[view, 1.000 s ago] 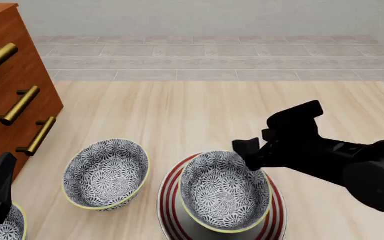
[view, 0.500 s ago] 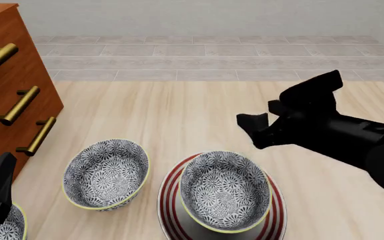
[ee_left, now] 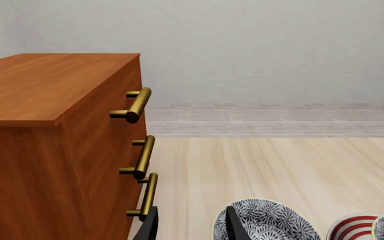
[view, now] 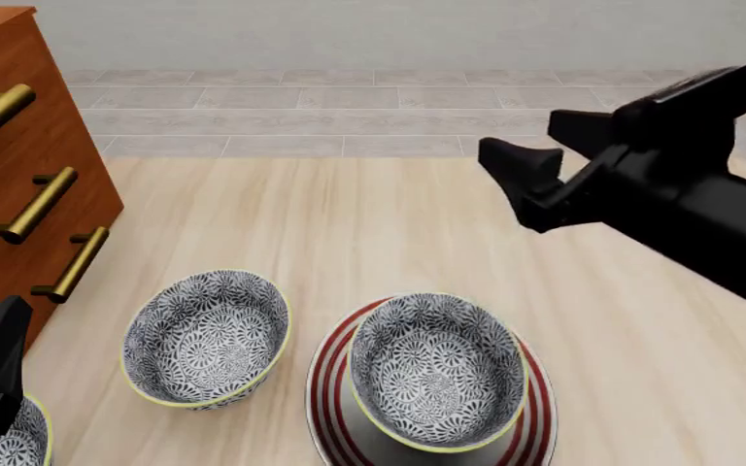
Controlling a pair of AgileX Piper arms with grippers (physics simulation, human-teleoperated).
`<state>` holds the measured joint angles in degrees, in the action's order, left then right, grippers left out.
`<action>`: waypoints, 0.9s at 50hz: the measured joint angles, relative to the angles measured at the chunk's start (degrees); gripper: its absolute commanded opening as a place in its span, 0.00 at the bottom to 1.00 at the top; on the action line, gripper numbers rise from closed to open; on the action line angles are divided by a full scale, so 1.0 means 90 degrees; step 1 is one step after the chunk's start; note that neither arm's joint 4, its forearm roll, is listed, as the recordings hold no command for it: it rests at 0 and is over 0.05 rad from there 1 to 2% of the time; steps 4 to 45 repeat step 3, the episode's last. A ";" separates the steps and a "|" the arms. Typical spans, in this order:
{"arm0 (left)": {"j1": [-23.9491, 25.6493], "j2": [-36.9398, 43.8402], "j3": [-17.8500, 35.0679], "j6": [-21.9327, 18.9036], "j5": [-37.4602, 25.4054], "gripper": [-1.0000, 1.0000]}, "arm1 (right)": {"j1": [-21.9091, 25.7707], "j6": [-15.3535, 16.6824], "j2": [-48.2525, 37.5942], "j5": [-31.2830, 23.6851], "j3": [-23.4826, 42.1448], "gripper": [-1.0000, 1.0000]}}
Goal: Pick up the bowl and put it in the front on the plate.
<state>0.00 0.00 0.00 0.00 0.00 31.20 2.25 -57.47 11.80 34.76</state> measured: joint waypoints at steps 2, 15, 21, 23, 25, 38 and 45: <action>0.0000 0.0000 0.0000 0.0000 0.0000 1.00 | -0.0001 0.0018 0.0012 0.0073 -0.0004 1.00; 0.0000 0.0000 0.0000 0.0000 0.0000 1.00 | -0.0003 0.0025 0.0017 0.0109 -0.0006 1.00; 0.0000 0.0000 0.0000 0.0000 0.0000 1.00 | -0.0003 0.0025 0.0017 0.0109 -0.0006 1.00; 0.0000 0.0000 0.0000 0.0000 0.0000 1.00 | -0.0003 0.0025 0.0017 0.0109 -0.0006 1.00; 0.0000 0.0000 0.0000 0.0000 0.0000 1.00 | -0.0003 0.0025 0.0017 0.0109 -0.0006 1.00; 0.0000 0.0000 0.0000 0.0000 0.0000 1.00 | -0.0003 0.0025 0.0017 0.0109 -0.0006 1.00; 0.0000 0.0000 0.0000 0.0000 0.0000 1.00 | -0.0003 0.0025 0.0017 0.0109 -0.0006 1.00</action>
